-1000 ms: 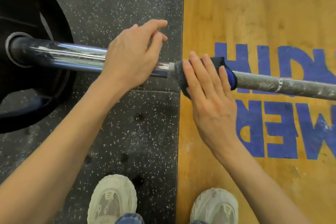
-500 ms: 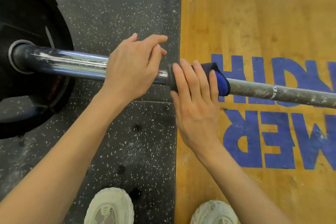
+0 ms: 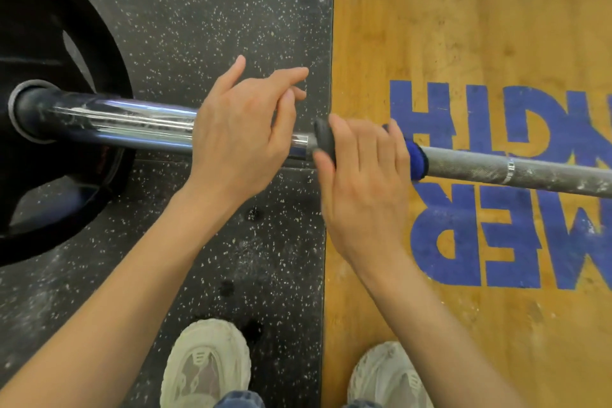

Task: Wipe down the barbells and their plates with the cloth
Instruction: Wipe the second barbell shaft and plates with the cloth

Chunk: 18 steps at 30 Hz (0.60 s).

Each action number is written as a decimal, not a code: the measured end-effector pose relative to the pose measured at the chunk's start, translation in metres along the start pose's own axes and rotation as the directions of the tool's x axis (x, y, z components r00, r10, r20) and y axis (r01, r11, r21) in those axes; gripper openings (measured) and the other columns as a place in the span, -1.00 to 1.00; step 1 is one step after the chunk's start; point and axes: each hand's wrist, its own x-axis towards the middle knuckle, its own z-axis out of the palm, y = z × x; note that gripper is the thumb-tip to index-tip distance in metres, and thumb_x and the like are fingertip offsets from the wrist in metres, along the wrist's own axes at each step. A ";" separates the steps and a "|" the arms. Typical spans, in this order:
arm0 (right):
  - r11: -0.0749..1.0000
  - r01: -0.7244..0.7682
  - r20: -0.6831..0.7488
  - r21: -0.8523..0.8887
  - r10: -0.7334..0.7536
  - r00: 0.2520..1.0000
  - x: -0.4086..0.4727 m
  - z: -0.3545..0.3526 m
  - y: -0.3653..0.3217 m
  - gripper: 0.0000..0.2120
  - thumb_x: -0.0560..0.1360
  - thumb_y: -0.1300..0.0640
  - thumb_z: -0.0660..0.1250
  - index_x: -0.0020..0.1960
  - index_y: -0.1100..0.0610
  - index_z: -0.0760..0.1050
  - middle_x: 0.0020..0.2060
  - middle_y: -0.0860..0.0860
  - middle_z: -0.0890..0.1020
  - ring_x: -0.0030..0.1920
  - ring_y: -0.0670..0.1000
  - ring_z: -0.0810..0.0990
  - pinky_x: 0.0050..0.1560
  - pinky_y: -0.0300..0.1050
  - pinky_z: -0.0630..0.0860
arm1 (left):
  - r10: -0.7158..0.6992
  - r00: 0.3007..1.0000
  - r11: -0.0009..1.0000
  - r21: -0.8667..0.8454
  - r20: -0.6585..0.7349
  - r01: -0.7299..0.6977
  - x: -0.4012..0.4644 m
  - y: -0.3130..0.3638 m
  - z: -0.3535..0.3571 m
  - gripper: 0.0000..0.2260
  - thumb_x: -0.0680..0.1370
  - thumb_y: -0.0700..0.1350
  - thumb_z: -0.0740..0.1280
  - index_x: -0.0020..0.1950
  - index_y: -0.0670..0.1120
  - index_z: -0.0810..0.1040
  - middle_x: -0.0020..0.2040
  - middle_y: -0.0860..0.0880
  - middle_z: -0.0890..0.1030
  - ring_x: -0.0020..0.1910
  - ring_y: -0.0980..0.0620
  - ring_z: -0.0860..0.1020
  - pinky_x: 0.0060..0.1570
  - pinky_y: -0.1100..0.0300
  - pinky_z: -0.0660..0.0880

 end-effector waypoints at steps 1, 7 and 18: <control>0.999 -0.052 -0.034 -0.015 0.051 0.998 0.016 0.002 -0.003 -0.65 0.71 0.04 0.08 -0.10 0.12 0.55 -0.17 0.09 0.64 -0.17 0.15 0.52 0.04 0.00 0.39 | 0.004 1.000 1.000 0.004 -0.007 -0.004 -0.001 0.000 0.000 -0.64 0.69 -0.12 0.06 0.38 -0.08 0.53 0.07 0.10 0.70 -0.04 0.09 0.61 0.55 0.04 0.16; 0.997 -0.018 0.025 0.076 0.016 1.000 -0.015 -0.011 0.000 -0.64 0.74 0.07 0.04 0.37 0.17 0.50 0.29 0.10 0.58 0.35 0.15 0.50 0.51 0.07 0.24 | 0.014 1.000 1.000 0.021 -0.024 -0.013 0.001 -0.002 0.001 -0.65 0.69 -0.12 0.06 0.37 -0.07 0.54 0.07 0.09 0.70 -0.03 0.08 0.62 0.56 0.06 0.13; 0.999 0.019 -0.038 0.034 -0.017 0.999 0.015 -0.001 0.008 -0.54 0.74 -0.01 -0.03 0.26 0.17 0.58 0.07 0.05 0.65 0.12 0.11 0.59 0.50 0.09 0.25 | 0.231 0.962 0.967 0.142 -0.147 -0.211 -0.014 0.027 0.013 -0.66 0.68 -0.20 0.16 0.42 -0.21 0.50 0.42 -0.11 0.51 0.52 -0.12 0.33 0.58 -0.04 -0.09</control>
